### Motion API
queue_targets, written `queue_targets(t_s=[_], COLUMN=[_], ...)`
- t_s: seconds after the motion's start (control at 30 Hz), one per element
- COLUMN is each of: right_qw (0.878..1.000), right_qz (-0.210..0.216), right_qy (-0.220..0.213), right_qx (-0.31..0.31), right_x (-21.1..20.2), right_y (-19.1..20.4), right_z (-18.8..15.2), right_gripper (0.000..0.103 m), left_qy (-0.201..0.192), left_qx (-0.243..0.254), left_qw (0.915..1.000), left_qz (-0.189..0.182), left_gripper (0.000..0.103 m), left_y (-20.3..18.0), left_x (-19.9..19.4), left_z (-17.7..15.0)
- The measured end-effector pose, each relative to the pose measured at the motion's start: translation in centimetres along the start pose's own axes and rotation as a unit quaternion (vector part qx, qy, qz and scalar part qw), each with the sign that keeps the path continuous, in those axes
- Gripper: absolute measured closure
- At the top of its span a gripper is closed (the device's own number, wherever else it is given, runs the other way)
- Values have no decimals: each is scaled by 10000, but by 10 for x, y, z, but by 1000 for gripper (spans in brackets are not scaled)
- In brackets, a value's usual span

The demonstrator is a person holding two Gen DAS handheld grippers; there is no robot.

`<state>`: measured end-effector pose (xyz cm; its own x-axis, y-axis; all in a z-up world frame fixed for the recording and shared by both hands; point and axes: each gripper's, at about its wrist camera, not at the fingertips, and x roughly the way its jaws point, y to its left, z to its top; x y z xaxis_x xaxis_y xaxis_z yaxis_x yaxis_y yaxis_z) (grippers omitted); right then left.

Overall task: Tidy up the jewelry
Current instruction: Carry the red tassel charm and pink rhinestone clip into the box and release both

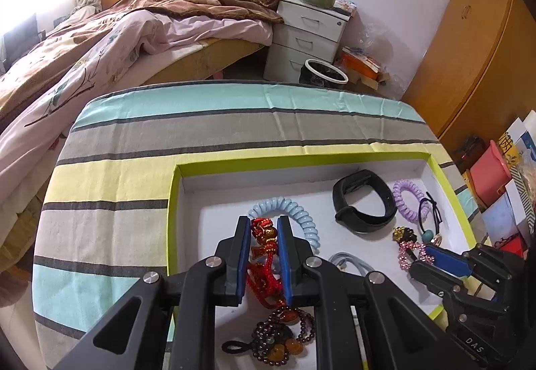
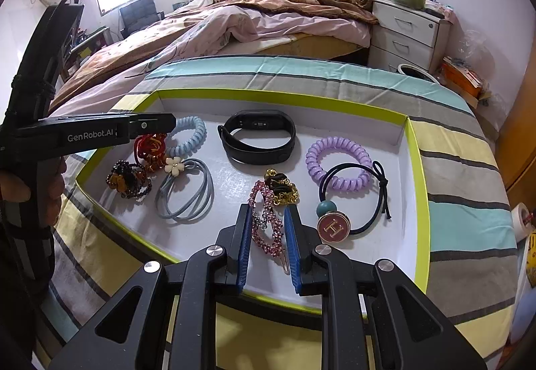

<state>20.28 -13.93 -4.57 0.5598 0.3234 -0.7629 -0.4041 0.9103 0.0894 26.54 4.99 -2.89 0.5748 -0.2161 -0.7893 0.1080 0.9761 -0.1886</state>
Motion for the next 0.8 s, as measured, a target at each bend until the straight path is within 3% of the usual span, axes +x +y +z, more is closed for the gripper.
queue_targets(t_s=[0.33, 0.43, 0.57, 0.8], right_qw=[10000, 10000, 10000, 9998], right_qz=[-13, -27, -48, -80], right_qy=[-51, -67, -85, -159], right_qx=[-30, -35, -20, 81], right_x=[-1, -1, -3, -7], right_y=[3, 3, 2, -1], right_z=[0, 0, 0, 0], right_gripper=[82, 81, 72, 67], left_qy=[-10, -9, -28, -160], left_qx=[51, 47, 71, 141], left_qw=[10000, 10000, 10000, 9998], left_qz=[35, 43, -43, 36], left_gripper=[83, 79, 60, 58], left_y=[-4, -4, -6, -13], left_x=[0, -1, -3, -14], left_z=[-1, -2, -2, -5])
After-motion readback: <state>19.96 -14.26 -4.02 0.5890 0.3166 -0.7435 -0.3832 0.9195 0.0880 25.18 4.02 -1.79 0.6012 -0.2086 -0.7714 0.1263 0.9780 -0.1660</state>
